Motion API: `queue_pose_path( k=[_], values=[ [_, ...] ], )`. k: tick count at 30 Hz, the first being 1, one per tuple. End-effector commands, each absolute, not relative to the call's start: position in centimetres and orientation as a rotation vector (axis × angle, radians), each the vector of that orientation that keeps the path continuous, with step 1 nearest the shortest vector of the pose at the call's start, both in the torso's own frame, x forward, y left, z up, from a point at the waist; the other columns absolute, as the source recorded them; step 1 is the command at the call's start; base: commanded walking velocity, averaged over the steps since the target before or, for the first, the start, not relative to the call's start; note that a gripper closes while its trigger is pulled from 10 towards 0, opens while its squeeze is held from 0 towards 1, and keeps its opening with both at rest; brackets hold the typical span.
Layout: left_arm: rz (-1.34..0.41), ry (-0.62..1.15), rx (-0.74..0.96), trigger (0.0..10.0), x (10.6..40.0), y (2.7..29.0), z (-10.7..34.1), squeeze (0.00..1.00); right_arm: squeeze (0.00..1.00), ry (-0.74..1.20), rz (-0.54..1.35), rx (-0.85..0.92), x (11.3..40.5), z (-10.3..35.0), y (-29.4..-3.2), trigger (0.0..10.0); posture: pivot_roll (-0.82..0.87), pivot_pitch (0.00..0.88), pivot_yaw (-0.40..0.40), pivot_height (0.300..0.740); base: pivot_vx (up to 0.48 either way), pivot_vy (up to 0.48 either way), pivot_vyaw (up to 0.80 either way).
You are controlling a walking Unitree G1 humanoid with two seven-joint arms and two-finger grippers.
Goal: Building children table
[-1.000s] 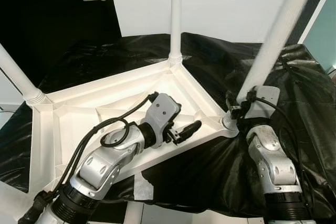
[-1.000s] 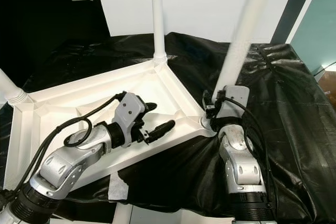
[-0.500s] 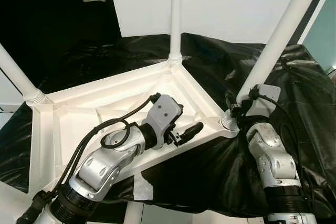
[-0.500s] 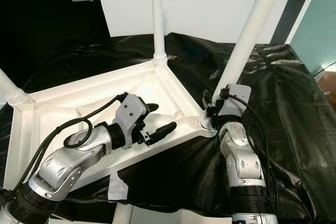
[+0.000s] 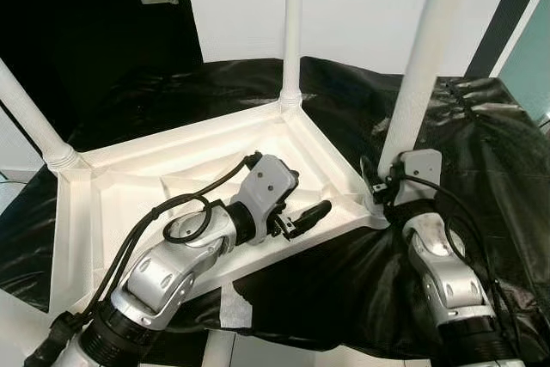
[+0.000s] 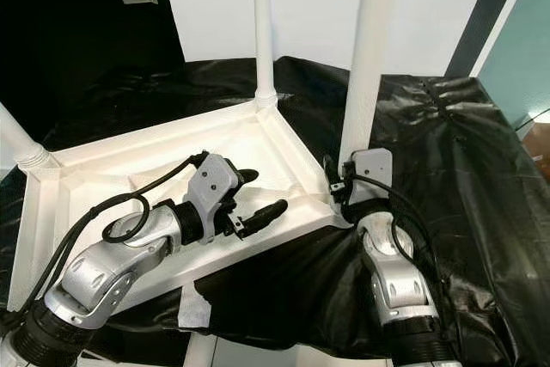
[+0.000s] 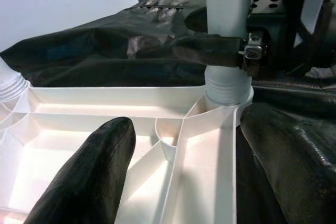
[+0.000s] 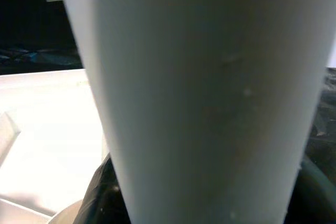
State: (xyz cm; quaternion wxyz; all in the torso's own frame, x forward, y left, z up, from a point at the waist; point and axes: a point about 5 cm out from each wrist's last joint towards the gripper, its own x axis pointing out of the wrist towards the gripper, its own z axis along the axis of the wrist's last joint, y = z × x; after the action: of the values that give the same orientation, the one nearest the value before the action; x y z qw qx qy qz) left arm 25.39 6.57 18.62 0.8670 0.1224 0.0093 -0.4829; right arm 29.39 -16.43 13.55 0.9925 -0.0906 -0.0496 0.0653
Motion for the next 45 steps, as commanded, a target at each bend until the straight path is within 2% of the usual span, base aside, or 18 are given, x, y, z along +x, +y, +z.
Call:
queue_pose_path(
  k=[1,16,22,25,26,32,45],
  values=[
    [-1.145,0.037,0.269,10.0,24.7,6.3,18.7,0.00,0.00,0.056,0.140,-0.192,28.5,10.2,-17.0,10.0,-0.04,0.000,0.007,0.740,0.000,0.000,0.00],
    [-1.150,0.022,0.275,10.0,24.9,6.2,19.2,0.00,0.00,-0.015,0.229,-0.171,27.0,8.4,-17.1,10.0,-0.04,0.000,0.029,0.740,0.000,0.000,0.00],
    [-1.149,0.018,0.274,10.0,24.9,6.3,19.4,0.00,0.00,0.003,0.269,-0.271,27.1,7.9,-17.2,10.0,-0.04,0.001,0.031,0.740,0.000,0.000,0.00],
    [-1.148,0.016,0.278,10.0,24.9,6.3,19.4,0.00,0.00,0.028,0.261,-0.176,27.3,7.7,-17.3,10.0,-0.03,0.001,0.028,0.740,0.000,0.000,0.00],
    [-1.146,0.016,0.279,10.0,24.9,6.4,19.5,0.00,0.00,0.062,0.243,-0.087,27.3,7.4,-17.3,10.0,-0.03,0.000,0.028,0.740,0.000,0.000,0.00],
    [-1.144,0.013,0.278,10.0,24.9,6.4,19.6,0.00,0.00,0.147,0.209,0.056,27.6,6.6,-17.3,10.0,-0.03,0.001,0.026,0.740,0.000,0.000,0.00],
    [-1.146,0.011,0.281,10.0,24.9,6.5,19.6,0.00,0.00,0.163,0.176,0.127,28.3,6.8,-17.9,10.0,-0.03,0.000,0.028,0.740,0.000,0.000,0.00]
  ],
)
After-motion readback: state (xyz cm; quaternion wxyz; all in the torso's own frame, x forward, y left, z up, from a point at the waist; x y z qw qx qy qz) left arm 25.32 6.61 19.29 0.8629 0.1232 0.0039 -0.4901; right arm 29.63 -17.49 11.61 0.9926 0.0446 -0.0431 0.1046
